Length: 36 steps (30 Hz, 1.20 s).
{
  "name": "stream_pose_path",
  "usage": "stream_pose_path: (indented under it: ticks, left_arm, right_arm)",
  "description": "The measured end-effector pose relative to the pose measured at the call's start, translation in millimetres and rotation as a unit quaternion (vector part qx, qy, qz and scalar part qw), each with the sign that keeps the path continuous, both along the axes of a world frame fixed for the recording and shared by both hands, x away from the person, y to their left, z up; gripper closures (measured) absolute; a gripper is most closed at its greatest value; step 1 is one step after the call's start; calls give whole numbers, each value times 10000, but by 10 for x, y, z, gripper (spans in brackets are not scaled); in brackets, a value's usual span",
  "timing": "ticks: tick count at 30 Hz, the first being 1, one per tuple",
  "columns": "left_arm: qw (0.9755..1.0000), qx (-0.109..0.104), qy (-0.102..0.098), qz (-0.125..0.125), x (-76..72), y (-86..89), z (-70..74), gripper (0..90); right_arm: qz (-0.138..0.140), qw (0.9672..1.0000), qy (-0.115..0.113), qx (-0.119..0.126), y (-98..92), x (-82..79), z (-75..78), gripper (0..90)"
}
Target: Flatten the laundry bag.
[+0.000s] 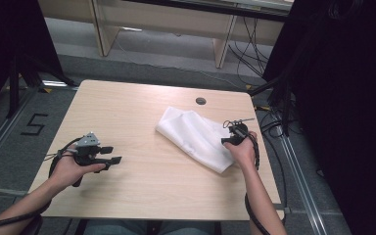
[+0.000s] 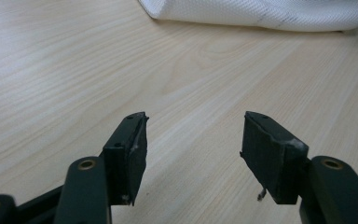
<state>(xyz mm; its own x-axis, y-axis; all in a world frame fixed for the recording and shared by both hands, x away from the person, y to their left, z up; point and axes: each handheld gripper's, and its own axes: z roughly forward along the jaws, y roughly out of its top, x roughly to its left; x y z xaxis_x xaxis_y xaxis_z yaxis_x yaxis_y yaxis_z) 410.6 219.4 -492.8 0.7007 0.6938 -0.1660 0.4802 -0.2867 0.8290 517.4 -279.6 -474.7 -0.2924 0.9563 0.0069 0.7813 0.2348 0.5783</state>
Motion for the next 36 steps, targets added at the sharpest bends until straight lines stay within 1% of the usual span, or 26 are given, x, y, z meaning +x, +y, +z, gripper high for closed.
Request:
stream_pose_path:
  ticks: [1, 2, 4, 6, 7, 9, 10, 11, 12, 13, 14, 15, 16, 17, 18, 19, 20, 22, 25, 26, 30, 32, 33, 34, 35, 36]
  left_arm:
    - [10000, -4, -1, -2, -1, -1, 0, 400]
    - [10000, 16, 5, -29, -1, 3, 3, 400]
    - [10000, 27, -5, -45, -4, 0, 6, 399]
    - [10000, 12, -32, -57, -6, -5, 4, 399]
    - [10000, 8, -39, -65, -6, -6, 3, 398]
    - [10000, 8, -31, -68, -4, -7, 1, 396]
    - [10000, 20, -44, -49, -4, -10, -1, 395]
    - [10000, 31, -51, -37, -4, -12, -3, 395]
    - [10000, 32, -31, -59, -1, -10, -3, 395]
    - [10000, 29, -27, -54, -2, -12, -2, 395]
    - [10000, 26, -52, -30, -6, -16, -3, 395]
    - [10000, 31, -43, -62, -6, -13, 0, 395]
    - [10000, 13, -38, -62, -7, -15, 0, 395]
    - [10000, 25, -22, -83, -8, -11, 4, 395]
    - [10000, 21, -30, -78, -8, -11, 4, 395]
    - [10000, 17, -29, -76, -8, -11, 4, 395]
    - [10000, 16, -29, -75, -8, -11, 4, 394]
    - [10000, 9, -43, -64, -6, -13, -1, 394]
    - [10000, 18, -36, -63, -3, -17, -4, 393]
    - [10000, 21, -34, -70, -1, -17, -4, 393]
    - [10000, 18, -61, -52, -7, -24, -3, 393]
    - [10000, 8, -48, -77, -5, -22, -1, 392]
    - [10000, 8, -51, -73, -7, -22, -1, 393]
    - [10000, 5, -44, -72, -8, -21, -1, 392]
    - [10000, 17, -43, -65, -11, -19, 1, 392]
    - [10000, 11, -14, -86, -9, -15, 2, 392]
  right_arm:
    - [48, 10000, 24, -27, -9, 14, -8, 551]
    - [-4, 10000, -8, -31, 0, 26, -24, 548]
    - [121, 9999, 79, -86, -8, 57, -52, 546]
    - [189, 9996, 110, -153, -3, 86, -87, 562]
    - [261, 9994, 133, -178, -11, 95, -103, 591]
    - [269, 9992, 114, -277, 9, 94, -115, 669]
    - [394, 9982, 128, -435, 46, 89, -106, 724]
    - [394, 9982, 128, -435, 46, 89, -106, 724]
    - [438, 9978, 89, -484, 64, 85, -103, 787]
    - [521, 9966, 112, -625, 83, 79, -83, 816]
    - [544, 9962, 104, -667, 106, 77, -75, 858]
    - [585, 9956, 174, -708, 117, 72, -60, 880]
    - [588, 9962, 164, -627, 130, 70, -64, 887]
    - [532, 9962, 299, -624, 146, 53, -48, 889]
    - [607, 9960, 216, -615, 141, 61, -55, 893]
    - [600, 9962, 229, -595, 147, 55, -49, 894]
    - [674, 9959, 161, -583, 140, 56, -43, 895]
    - [674, 9960, 130, -568, 139, 32, -3, 897]
    - [712, 9962, -36, -493, 147, 5, 66, 899]
    - [762, 9957, -48, -530, 147, -7, 98, 899]
    - [718, 9969, -201, -271, 183, -51, 207, 900]
    - [656, 9976, -230, -43, 187, -59, 250, 900]
    - [685, 9974, -229, -12, 186, -53, 258, 900]
    - [668, 9973, -292, 50, 204, -58, 270, 900]
    - [692, 9971, -320, 54, 213, -66, 281, 900]
    - [648, 9974, -311, -29, 229, -82, 308, 900]
